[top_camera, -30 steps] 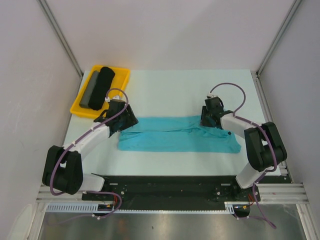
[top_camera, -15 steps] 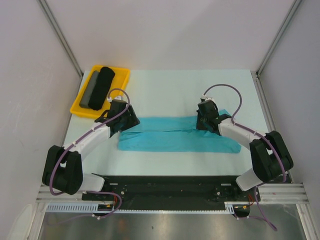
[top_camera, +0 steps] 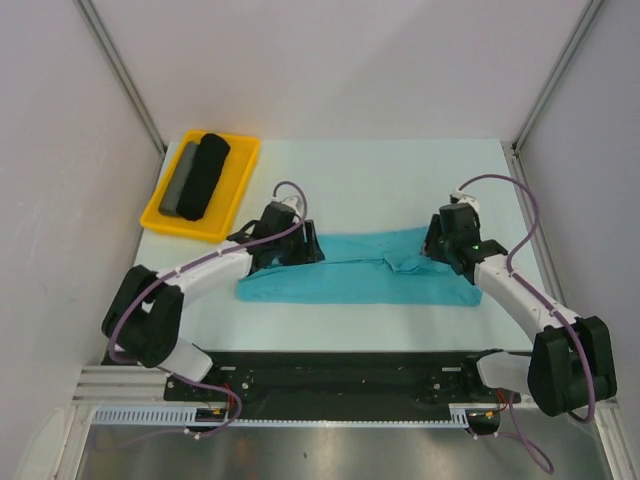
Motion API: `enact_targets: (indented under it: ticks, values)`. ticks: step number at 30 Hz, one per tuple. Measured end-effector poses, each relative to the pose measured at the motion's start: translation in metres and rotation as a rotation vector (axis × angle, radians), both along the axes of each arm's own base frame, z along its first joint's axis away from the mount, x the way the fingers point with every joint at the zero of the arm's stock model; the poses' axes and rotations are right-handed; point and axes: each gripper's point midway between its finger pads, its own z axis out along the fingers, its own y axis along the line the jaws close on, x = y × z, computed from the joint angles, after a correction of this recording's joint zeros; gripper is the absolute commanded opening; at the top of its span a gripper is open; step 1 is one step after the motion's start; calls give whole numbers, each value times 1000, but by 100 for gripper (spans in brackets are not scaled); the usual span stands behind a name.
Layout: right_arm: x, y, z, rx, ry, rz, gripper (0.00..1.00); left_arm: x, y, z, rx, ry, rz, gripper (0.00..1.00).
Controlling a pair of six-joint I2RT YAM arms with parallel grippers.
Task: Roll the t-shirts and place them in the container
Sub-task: Fold the T-shirt at the center of the board.
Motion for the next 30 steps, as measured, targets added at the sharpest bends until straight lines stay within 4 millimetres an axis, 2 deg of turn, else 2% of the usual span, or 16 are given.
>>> enact_targets:
  ticks: [3,5,9,16,21,26,30]
  values:
    - [9,-31,-3,12,9,-108,48,-1,-34,4,-17,-15,-81,65]
    - [10,-42,-14,9,44,-141,49,-2,-61,8,-31,-32,-137,64]
    - [8,-49,-37,0,120,-167,49,-8,-111,8,-54,-48,-224,66]
    - [5,-60,-51,1,159,-205,51,-24,-180,-3,-67,-45,-311,70]
    - [5,-68,-60,1,177,-232,51,-26,-207,-13,-55,-45,-318,70]
    - [1,-69,-75,-2,214,-234,37,-21,-209,-21,-32,-39,-278,67]
    - [-3,-70,-79,-4,228,-238,24,-15,-212,-27,-24,-34,-258,61]
